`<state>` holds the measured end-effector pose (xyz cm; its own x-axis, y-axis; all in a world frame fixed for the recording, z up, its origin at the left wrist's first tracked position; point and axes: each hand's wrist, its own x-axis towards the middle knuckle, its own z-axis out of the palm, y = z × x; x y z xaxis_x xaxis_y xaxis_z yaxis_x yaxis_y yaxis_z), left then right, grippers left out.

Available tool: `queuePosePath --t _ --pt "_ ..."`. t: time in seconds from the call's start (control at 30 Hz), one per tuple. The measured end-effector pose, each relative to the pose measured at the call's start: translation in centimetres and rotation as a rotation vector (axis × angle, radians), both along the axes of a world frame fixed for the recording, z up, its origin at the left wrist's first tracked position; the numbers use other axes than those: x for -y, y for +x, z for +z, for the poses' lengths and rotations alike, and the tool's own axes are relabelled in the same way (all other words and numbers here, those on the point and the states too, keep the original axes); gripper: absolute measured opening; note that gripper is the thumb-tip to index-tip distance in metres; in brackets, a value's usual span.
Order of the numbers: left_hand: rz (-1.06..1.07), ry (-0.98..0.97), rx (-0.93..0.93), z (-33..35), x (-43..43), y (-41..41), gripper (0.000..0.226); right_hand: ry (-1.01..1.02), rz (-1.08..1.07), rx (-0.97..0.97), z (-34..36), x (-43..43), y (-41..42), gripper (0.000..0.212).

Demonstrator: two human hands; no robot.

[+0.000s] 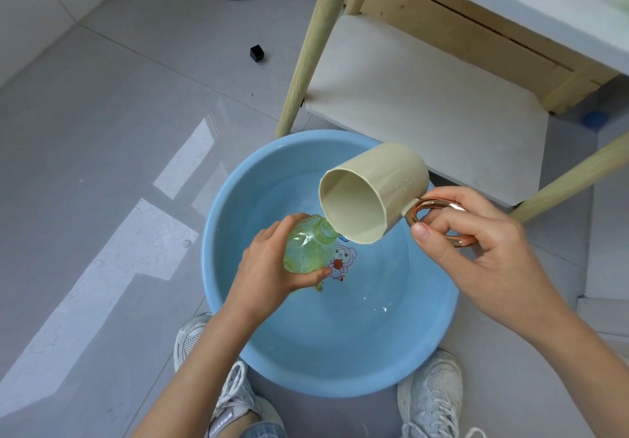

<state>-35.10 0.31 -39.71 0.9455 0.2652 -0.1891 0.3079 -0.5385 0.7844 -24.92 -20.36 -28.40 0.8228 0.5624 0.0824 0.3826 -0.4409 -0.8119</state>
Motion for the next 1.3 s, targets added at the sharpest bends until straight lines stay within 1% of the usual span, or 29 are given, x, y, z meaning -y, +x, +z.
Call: queuePosePath --t 0.33,0.57,1.3 --pt "-0.002 -0.001 -0.008 -0.05 0.08 -0.01 0.074 -0.01 0.001 0.009 0.02 0.12 -0.1 0.034" --pt "-0.006 -0.004 -0.018 -0.09 0.15 0.06 0.073 -0.023 0.006 0.028 0.02 0.08 -0.05 0.032" --pt "-0.003 -0.004 -0.003 -0.08 0.16 0.04 0.073 -0.048 0.022 0.067 0.06 0.14 -0.1 0.037"
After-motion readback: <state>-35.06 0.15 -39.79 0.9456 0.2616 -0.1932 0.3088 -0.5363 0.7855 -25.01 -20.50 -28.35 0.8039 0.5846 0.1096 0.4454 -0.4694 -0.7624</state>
